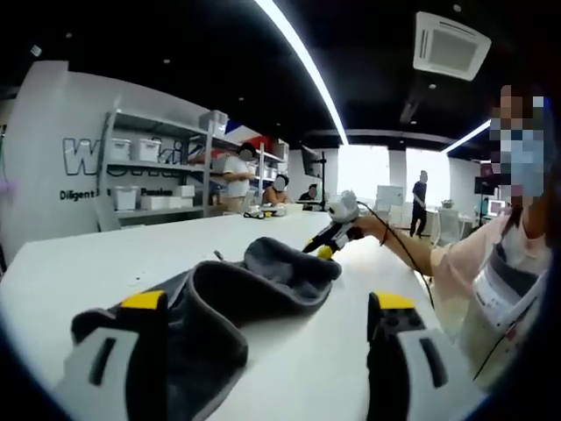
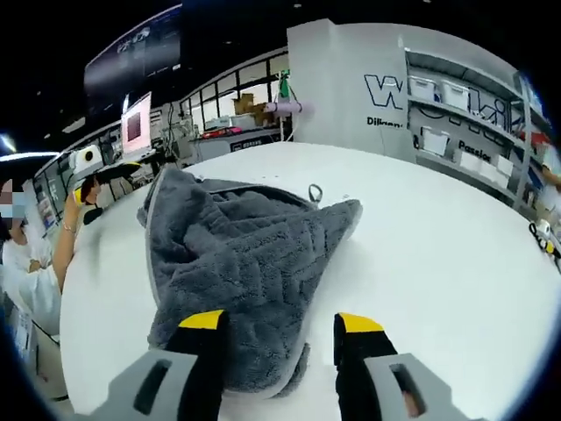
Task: Fold the towel on the table until its edges align and the towel forms a compact rectangular stack.
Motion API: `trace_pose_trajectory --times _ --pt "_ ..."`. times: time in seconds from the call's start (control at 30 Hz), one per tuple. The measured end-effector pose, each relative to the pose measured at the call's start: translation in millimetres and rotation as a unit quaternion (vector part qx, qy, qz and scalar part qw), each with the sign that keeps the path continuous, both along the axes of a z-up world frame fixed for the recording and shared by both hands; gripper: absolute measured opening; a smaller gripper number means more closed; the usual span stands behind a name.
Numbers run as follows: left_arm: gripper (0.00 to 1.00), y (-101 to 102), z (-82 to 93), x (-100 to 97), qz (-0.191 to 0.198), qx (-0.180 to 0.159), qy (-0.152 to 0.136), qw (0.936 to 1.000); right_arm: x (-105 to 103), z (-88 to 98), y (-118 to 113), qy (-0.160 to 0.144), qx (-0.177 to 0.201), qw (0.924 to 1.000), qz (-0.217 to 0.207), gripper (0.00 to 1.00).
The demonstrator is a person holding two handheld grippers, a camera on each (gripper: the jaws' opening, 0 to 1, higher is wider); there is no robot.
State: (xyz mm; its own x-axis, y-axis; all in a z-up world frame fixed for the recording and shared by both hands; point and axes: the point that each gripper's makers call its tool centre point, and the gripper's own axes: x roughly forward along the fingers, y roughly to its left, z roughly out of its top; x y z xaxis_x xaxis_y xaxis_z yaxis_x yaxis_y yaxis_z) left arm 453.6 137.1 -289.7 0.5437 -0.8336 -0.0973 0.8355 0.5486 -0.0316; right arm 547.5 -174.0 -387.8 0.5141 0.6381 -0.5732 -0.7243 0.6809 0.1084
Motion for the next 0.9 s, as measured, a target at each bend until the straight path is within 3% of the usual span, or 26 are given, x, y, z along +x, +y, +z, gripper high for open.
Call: trace_pose_trajectory --times 0.1,0.17,0.23,0.43,0.73,0.9 --pt "0.99 -1.3 -1.3 -1.0 -0.001 0.002 0.001 1.0 -2.7 -4.4 4.2 0.018 0.021 0.9996 0.003 0.37" --pt "0.99 -1.0 -2.3 -0.7 -0.001 0.004 0.002 1.0 -3.1 1.9 9.3 0.006 0.046 0.9988 0.014 0.16" --pt "0.99 -0.7 -2.4 0.0 0.0 0.005 0.003 1.0 -2.3 2.7 8.9 0.004 0.046 0.9989 0.01 0.06" --pt "0.99 -0.5 -2.4 -0.1 0.001 0.004 0.004 1.0 -7.1 8.8 10.4 -0.005 0.047 0.9987 0.02 0.04" --pt "0.99 -1.3 -4.8 -1.7 0.001 0.009 0.007 0.9999 3.6 55.4 -7.1 -0.091 0.019 0.9957 0.003 0.03" --pt "0.99 -0.8 -4.0 -2.6 -0.001 0.008 0.006 0.9999 11.9 74.9 -24.1 -0.114 -0.002 0.9933 -0.022 0.03"
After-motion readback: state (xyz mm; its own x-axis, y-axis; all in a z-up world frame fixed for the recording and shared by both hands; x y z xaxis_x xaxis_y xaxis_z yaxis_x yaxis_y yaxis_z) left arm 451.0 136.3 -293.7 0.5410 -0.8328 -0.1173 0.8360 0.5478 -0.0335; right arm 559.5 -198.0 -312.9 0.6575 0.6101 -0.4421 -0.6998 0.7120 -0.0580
